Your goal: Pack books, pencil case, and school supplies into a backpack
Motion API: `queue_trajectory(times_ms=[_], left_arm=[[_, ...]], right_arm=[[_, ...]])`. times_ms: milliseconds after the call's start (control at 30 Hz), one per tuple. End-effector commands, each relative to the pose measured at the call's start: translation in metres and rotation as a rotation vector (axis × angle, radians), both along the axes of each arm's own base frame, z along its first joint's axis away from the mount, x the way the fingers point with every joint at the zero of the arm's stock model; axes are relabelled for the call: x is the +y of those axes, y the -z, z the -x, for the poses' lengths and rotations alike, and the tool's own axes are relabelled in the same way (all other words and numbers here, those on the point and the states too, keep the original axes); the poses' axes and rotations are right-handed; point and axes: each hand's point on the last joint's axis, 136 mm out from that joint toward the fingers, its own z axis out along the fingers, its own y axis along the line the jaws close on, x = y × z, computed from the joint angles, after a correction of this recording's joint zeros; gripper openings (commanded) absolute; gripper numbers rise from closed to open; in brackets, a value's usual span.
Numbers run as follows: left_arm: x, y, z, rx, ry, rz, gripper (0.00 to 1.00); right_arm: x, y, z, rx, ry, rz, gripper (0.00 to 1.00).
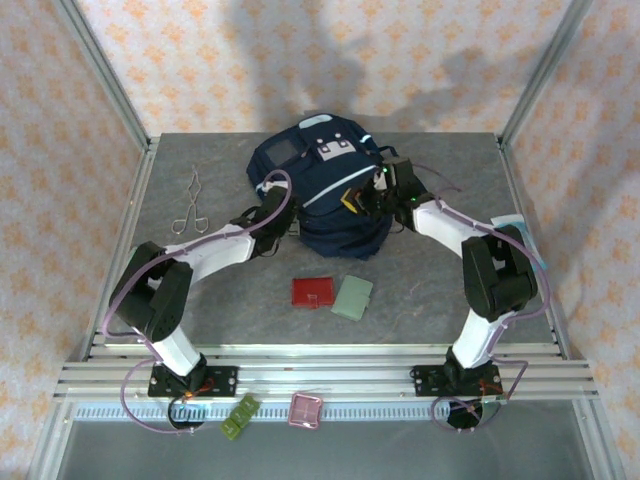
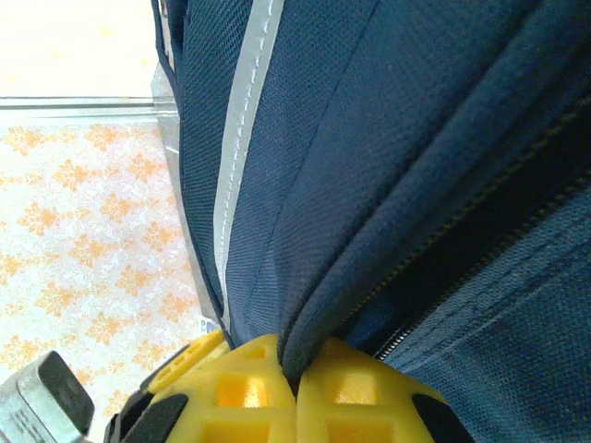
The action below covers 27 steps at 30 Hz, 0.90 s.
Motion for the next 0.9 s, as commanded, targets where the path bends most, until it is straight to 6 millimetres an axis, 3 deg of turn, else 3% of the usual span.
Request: queue_trajectory(times_ms=[0, 267, 367, 533, 633, 867], left_arm=[[0.031, -0.008, -0.006, -0.045, -0.125, -0.058, 0.24], [0.01, -0.031, 0.003, -0.08, -0.032, 0.015, 0.47], [-0.009, -0.049, 0.01, -0.126, 0.046, 0.006, 0.56], [-0.046, -0.07, 0.014, -0.178, 0.191, 0.007, 0.64], [-0.066, -0.069, 0.015, -0.191, 0.262, -0.035, 0.67], [-0.089, -0.061, -0.004, -0.203, 0.318, -0.124, 0.68]], right_arm=[[-0.011, -0.031, -0.016, -0.105, 0.06, -0.022, 0.0], [-0.005, -0.059, -0.019, -0.185, 0.012, -0.036, 0.0], [-0.001, -0.067, -0.023, -0.21, -0.009, -0.037, 0.22], [0.006, -0.086, -0.026, -0.266, -0.035, -0.085, 0.26], [0.007, -0.093, -0.025, -0.286, -0.042, -0.106, 0.26], [0.011, -0.092, -0.022, -0.28, -0.058, -0.137, 0.26]])
